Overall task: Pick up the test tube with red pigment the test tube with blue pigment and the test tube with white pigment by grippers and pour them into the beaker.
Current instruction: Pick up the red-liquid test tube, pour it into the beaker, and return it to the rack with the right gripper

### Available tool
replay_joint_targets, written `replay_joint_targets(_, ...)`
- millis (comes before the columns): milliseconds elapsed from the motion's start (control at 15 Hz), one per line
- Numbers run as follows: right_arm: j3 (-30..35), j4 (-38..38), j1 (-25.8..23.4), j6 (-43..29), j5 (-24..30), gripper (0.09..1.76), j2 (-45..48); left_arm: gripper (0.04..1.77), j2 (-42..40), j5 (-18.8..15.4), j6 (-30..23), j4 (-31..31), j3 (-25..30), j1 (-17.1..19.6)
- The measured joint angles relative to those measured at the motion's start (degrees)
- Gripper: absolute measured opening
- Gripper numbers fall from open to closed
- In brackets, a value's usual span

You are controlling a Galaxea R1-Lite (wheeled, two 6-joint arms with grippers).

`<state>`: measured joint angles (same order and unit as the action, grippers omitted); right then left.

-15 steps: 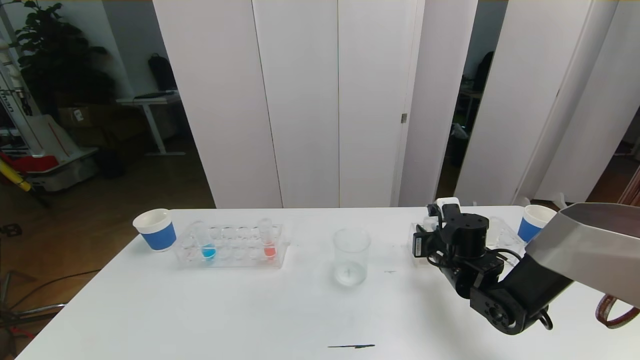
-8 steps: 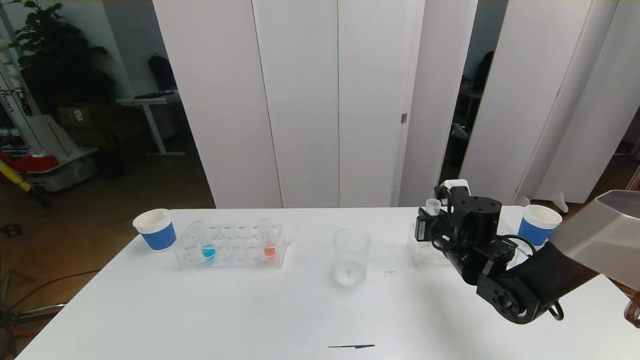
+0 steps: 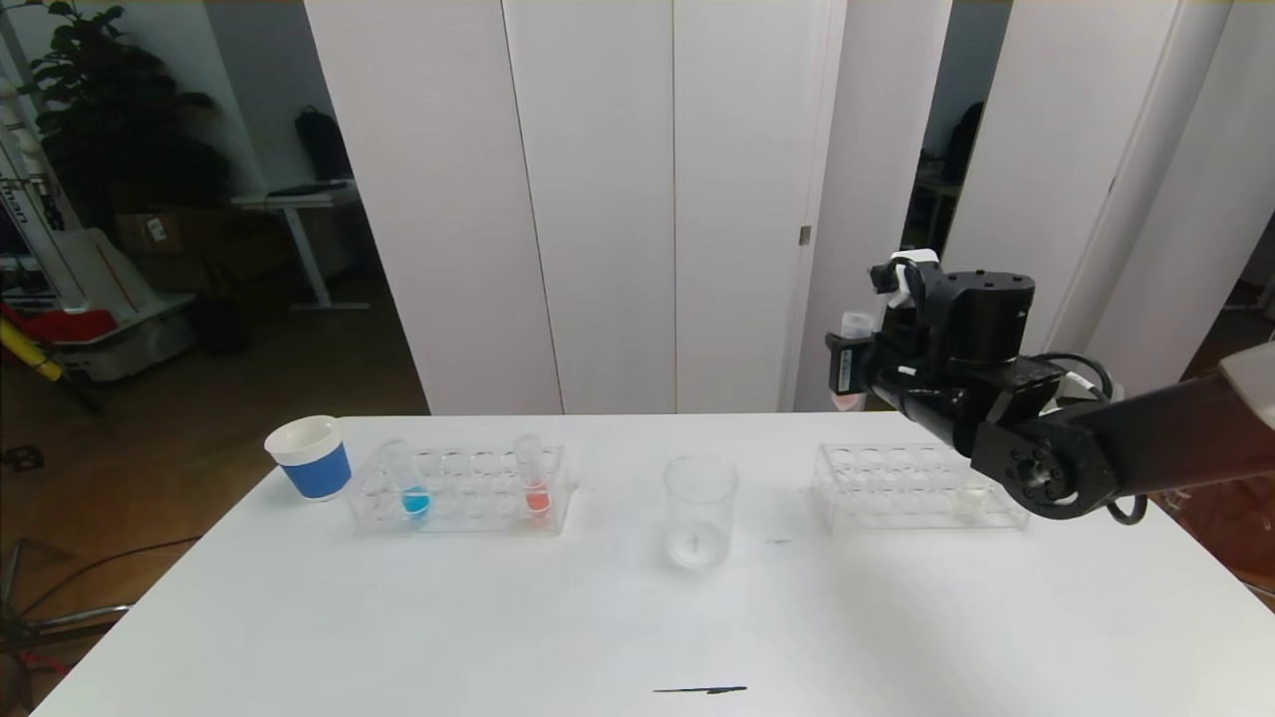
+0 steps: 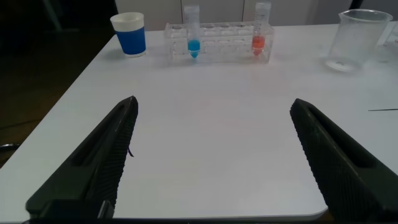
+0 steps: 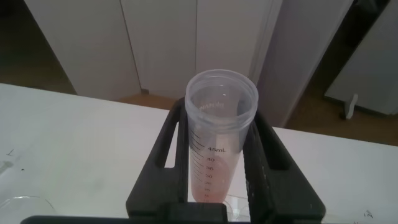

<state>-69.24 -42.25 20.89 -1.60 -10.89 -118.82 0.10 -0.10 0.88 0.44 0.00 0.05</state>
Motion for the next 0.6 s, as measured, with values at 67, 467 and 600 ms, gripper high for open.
replay_joint_targets(67, -3.35, 2.46, -0.37, 0.52, 2.68, 0.58, 0.13, 1.75, 0.00, 0.00, -0.02, 0.00, 0.00, 0.02)
replay_joint_targets(467, -15.74, 8.87, -0.76, 14.02, 21.03, 0.58, -2.67, 1.75, 0.00, 0.00, 0.00, 0.00, 0.00, 0.00)
replay_joint_targets(600, -17.19, 8.46, -0.43, 16.94, 25.41, 0.58, -4.52, 1.75, 0.00, 0.00, 0.00, 0.00, 0.00, 0.02)
